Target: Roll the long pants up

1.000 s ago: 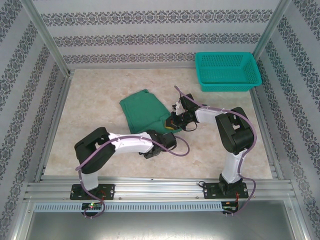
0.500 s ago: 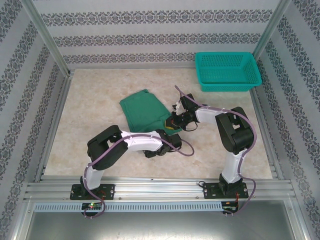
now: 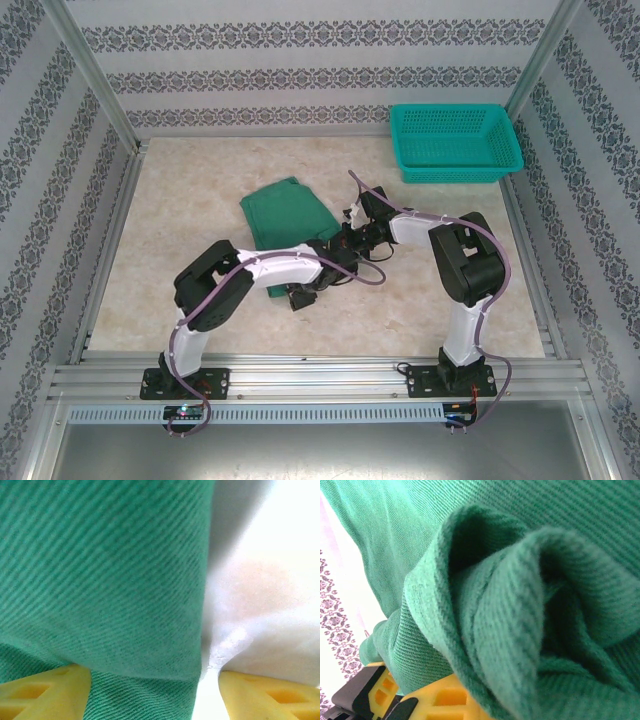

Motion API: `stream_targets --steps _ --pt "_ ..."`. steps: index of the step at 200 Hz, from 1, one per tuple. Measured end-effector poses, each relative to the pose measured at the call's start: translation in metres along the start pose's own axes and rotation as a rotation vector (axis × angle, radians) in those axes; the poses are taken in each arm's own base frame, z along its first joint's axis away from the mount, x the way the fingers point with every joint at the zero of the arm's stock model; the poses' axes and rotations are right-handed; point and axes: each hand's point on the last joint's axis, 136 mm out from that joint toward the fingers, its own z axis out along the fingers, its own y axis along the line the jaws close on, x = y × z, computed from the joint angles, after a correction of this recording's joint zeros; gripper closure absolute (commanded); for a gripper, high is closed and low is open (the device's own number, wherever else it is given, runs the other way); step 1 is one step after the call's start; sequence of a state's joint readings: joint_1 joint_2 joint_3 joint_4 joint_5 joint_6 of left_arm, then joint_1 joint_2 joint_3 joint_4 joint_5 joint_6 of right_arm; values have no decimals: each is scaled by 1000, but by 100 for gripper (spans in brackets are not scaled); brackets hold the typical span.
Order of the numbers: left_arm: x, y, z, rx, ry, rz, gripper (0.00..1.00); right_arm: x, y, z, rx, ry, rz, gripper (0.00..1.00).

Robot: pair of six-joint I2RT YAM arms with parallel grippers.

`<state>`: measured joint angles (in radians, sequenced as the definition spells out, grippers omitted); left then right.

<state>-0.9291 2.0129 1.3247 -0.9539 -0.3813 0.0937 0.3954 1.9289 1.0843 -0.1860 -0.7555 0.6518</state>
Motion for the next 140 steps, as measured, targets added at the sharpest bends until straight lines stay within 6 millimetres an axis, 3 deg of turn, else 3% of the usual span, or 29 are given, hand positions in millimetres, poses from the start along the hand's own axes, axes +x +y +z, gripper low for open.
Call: stream_targets --steps 37,114,134,140 --pt "-3 6 -5 -28 -91 -46 26 0 0 0 -2 3 1 100" --pt "-8 5 0 -46 -22 60 27 0 0 1 0 4 1 100" --pt "-8 4 0 -37 15 86 37 0 1 1 1 5 2 100" --pt "-9 3 1 -29 31 93 45 0 1 1 1 5 2 100"
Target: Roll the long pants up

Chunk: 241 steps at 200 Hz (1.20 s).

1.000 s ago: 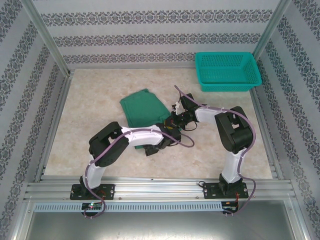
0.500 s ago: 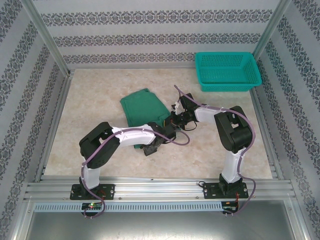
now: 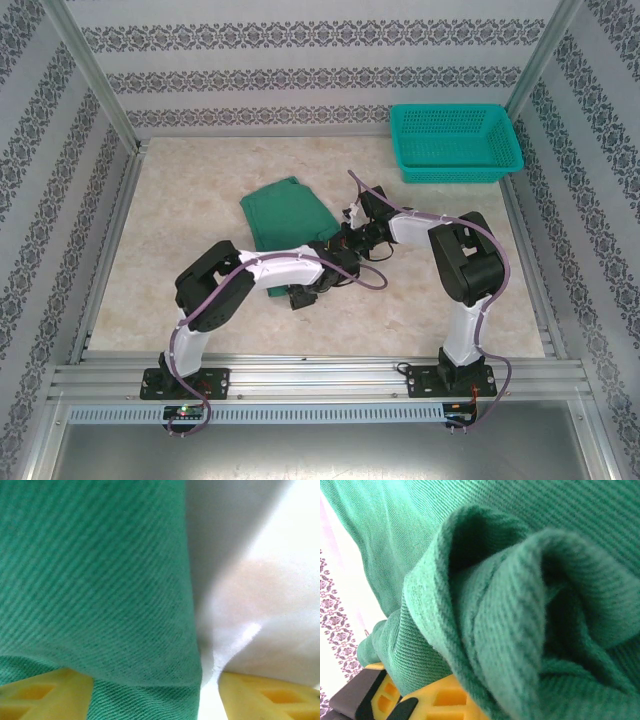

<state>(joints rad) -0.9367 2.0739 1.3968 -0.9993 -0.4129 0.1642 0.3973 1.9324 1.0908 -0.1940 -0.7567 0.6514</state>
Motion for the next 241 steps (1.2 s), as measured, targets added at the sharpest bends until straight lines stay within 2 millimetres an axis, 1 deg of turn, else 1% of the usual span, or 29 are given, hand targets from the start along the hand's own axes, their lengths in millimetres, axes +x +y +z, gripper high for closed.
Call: stream_targets --steps 17,28,33,40,42,47,50,64,77,106,139,163,197,202,208,209,213,216,218,220,230,241 --pt "-2 1 2 14 38 3 65 0 0 0 1 1 1 100" --pt "-3 7 5 8 53 -22 68 0 0 0 1 1 1 100" --pt "-3 12 7 -1 58 -37 72 0 0 0 2 0 1 100" --pt "-3 19 10 -14 65 -58 83 0 0 0 2 -1 0 100" --pt "-2 23 11 -21 70 -50 87 -1 0 0 3 -5 2 100" --pt "-1 30 14 -44 78 -56 94 -5 1 -1 1 -20 -6 100" --pt "-1 35 15 -65 83 -55 100 -8 2 -1 1 -29 -8 100" --pt "-1 54 22 -132 103 -65 100 -21 5 -3 9 -81 -26 100" --pt "-3 62 25 -167 99 -76 100 -28 5 -4 17 -113 -35 100" --pt "-3 63 25 -187 79 -84 100 -29 4 -4 18 -122 -38 100" --pt "-3 60 22 -170 20 -138 100 -22 1 -4 20 -110 -35 100" --pt "-7 44 11 -131 -20 -145 100 -17 -3 -6 35 -96 -21 100" --pt "-19 2 -16 -78 -88 -98 100 -13 -12 -14 58 -80 4 100" --pt "-21 -4 -20 -80 -97 -92 90 -13 -13 -15 60 -79 7 100" --pt "-23 -8 -23 -87 -105 -87 72 -12 -14 -16 62 -77 12 100" --pt "-23 -9 -23 -89 -106 -88 71 -12 -14 -16 62 -76 11 100" --pt "-25 -12 -25 -92 -111 -90 60 -11 -14 -16 62 -74 11 100" --pt "-25 -13 -26 -95 -114 -91 54 -11 -15 -16 63 -73 12 100" --pt "-25 -14 -26 -95 -116 -93 45 -11 -15 -16 63 -72 12 100" --pt "-26 -14 -27 -96 -119 -94 41 -11 -15 -16 64 -71 10 100" --pt "-29 -17 -29 -113 -136 -101 38 -10 -15 -16 64 -70 7 100" --pt "-29 -13 -31 -164 -150 -104 34 -10 -15 -16 64 -70 5 100"
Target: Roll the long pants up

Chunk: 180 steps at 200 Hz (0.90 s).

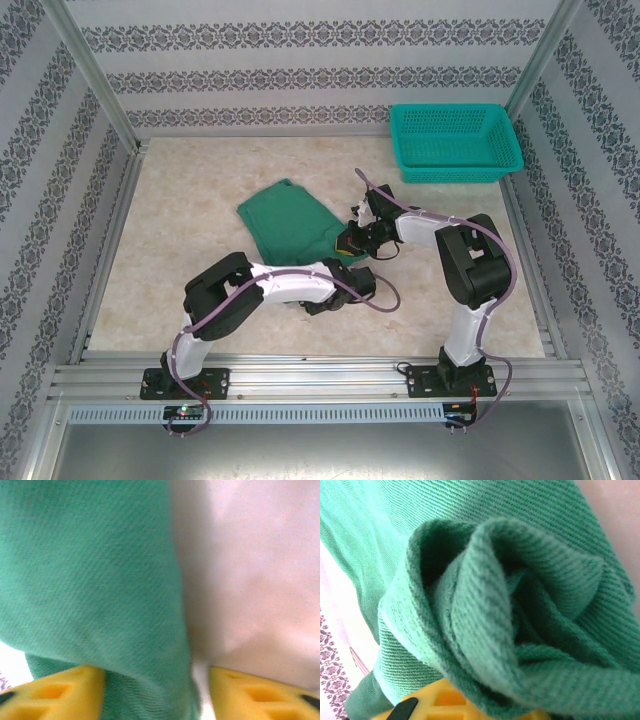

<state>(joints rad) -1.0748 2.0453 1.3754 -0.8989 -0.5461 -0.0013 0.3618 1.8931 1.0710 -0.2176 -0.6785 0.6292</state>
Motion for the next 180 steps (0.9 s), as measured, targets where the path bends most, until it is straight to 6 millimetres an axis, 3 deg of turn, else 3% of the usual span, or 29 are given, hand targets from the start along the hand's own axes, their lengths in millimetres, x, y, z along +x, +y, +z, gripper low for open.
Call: stream_targets --steps 62,79,154,163,172,177,180 --pt "-21 11 -7 -159 -124 9 14 0 0 0 1 1 -4 100" --pt "-24 16 -7 -167 -109 16 13 0 0 0 1 1 -5 100" --pt "-18 27 15 155 -1 -136 15 -1 0 -1 4 -5 2 100" --pt "-18 27 16 183 3 -146 18 -5 0 -2 4 -16 9 100" --pt "-18 25 17 209 5 -146 29 -7 -2 -3 7 -22 16 100" --pt "-18 24 18 221 5 -148 39 -7 -2 -3 7 -24 22 100" --pt "-17 25 18 220 5 -141 51 -7 -2 -3 8 -25 23 100"
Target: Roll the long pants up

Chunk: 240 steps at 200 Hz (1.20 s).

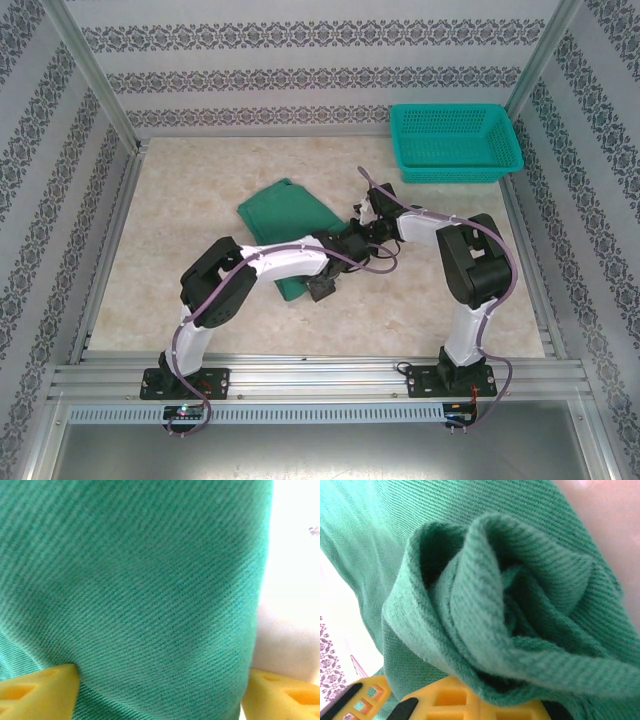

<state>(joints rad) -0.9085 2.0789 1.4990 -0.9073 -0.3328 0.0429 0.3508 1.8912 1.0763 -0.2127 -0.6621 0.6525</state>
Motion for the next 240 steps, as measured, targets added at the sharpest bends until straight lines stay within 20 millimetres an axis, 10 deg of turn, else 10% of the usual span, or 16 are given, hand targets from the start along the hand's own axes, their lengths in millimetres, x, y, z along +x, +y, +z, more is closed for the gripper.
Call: stream_targets --steps 15,68,149,240 --pt "1 -2 5 34 9 5 100 -3 -1 -1 3 -10 11 100" --pt "4 42 19 33 4 -129 100 1 1 -5 9 -14 -5 100" --pt "15 -25 -24 483 13 -191 100 -36 17 -88 98 -230 -33 81" --pt "-11 -69 -100 1103 -87 -404 100 -2 34 -137 102 -312 -84 82"
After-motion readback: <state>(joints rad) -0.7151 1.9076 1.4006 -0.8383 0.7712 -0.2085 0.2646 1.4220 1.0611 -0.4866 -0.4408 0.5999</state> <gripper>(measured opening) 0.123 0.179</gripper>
